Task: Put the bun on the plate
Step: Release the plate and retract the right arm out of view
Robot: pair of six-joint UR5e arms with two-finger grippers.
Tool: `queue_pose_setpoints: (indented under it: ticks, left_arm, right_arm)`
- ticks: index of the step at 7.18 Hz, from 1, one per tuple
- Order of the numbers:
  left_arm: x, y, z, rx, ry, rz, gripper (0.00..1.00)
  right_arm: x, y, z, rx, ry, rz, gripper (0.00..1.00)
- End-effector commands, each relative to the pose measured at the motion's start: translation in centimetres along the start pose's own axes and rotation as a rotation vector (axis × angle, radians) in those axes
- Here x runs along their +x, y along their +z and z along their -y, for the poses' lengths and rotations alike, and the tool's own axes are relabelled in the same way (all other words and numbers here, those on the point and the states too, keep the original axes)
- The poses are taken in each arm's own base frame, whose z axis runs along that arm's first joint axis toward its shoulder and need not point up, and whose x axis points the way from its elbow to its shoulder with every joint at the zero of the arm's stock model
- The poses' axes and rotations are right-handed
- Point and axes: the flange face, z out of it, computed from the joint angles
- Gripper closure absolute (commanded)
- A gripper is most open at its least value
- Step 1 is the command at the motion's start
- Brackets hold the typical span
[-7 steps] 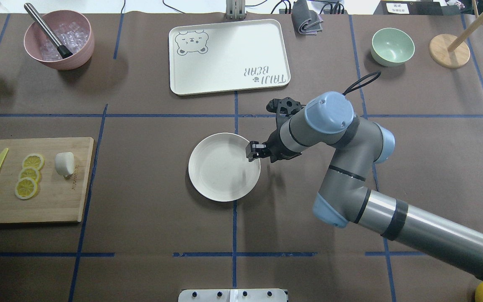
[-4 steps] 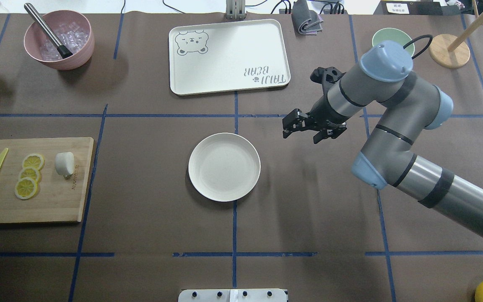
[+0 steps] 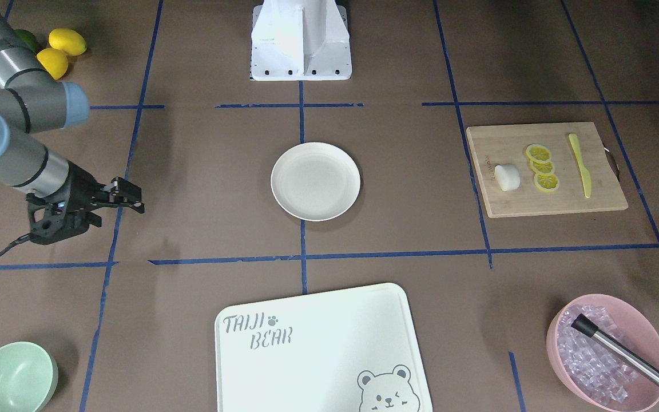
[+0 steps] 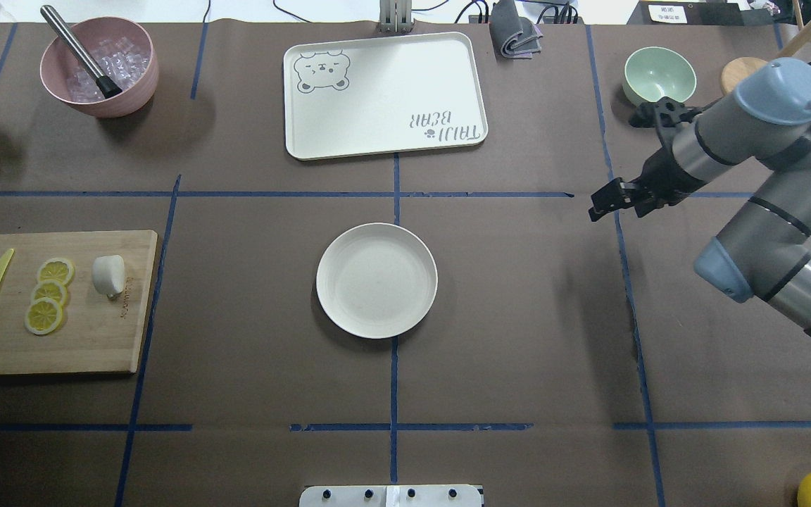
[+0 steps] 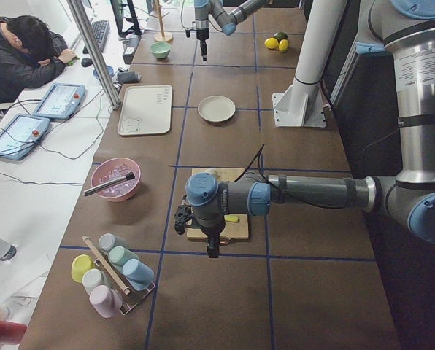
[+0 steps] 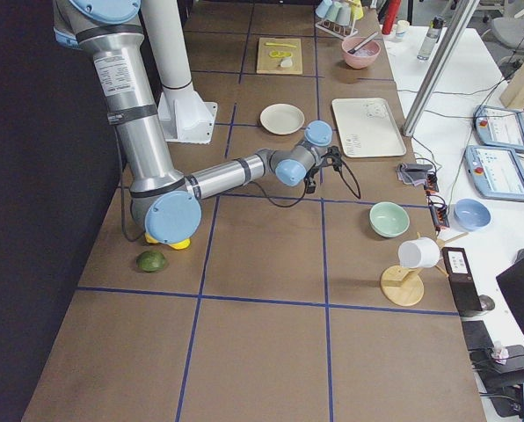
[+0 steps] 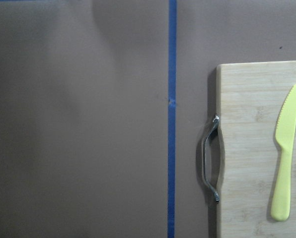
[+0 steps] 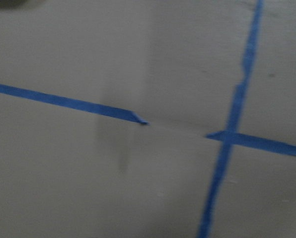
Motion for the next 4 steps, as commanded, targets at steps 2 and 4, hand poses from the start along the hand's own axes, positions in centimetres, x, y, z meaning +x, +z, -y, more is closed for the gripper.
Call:
queue_pose_setpoints:
  ticks: [2,4]
  left_arm:
    - [2.2,-1.5,3.7,0.037,0.050,-0.002,0.00]
    - [3.3,-2.4,4.9,0.059,0.075,-0.005,0.00]
  right_arm:
    - [17.8,-6.0,-4.9,-0.028,-0.147,-0.151,0.00]
    - [27.2,-14.3,-6.0,-0.085,-0.133,-0.261,0.00]
